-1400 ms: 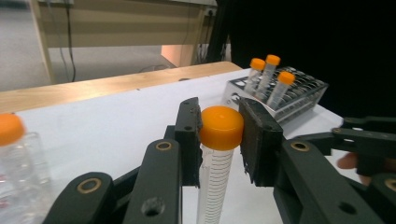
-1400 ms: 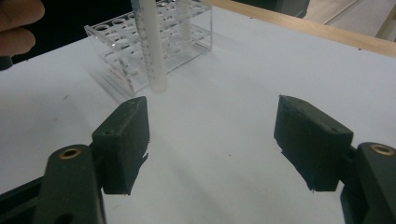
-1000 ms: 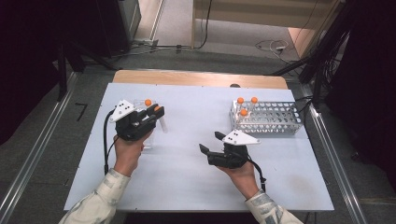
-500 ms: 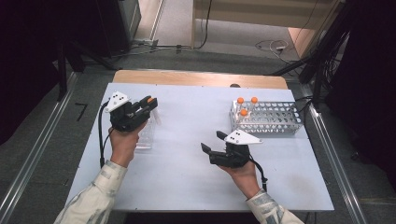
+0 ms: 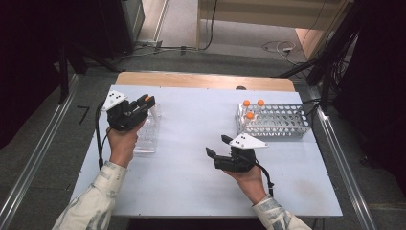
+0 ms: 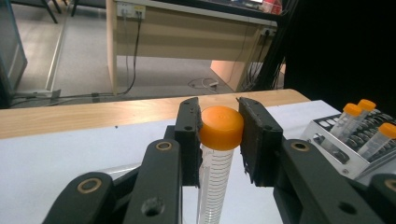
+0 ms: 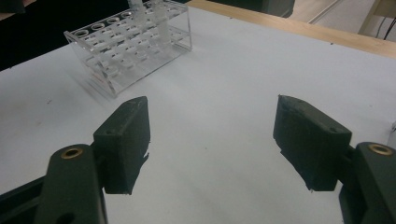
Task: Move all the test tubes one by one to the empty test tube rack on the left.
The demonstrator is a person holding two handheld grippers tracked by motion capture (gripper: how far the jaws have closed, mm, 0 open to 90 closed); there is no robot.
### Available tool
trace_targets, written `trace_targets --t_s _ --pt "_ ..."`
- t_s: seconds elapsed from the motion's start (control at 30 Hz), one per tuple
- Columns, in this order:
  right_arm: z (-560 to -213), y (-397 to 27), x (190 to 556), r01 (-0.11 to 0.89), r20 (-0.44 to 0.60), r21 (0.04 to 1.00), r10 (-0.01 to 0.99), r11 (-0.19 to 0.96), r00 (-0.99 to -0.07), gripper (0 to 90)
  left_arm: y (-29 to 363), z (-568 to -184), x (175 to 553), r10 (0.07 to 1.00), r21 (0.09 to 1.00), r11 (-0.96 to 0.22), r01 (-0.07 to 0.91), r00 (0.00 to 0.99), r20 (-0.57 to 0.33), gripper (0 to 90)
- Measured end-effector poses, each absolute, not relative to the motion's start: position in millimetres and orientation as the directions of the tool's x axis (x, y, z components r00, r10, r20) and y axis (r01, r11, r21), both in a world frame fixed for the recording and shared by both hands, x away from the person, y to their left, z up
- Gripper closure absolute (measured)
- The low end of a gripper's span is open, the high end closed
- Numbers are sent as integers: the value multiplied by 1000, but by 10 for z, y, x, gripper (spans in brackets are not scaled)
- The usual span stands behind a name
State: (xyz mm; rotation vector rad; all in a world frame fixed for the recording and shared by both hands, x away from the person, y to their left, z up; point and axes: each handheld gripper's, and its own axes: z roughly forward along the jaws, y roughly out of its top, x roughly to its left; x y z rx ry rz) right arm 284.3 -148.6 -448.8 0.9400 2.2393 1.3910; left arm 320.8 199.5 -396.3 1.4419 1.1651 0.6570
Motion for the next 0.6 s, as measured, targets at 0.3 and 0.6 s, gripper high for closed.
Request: trace_targets --t_s 0.3,0.6 --pt "-4485 -1493 2844 357 57 885 691 299 -720 263 2034 -3939 3249 924 956 94 277 333 -187 698" --pt "-4489 -1489 2843 355 53 885 691 302 -721 265 2037 -3979 3300 942 962 61 268 304 -144 698"
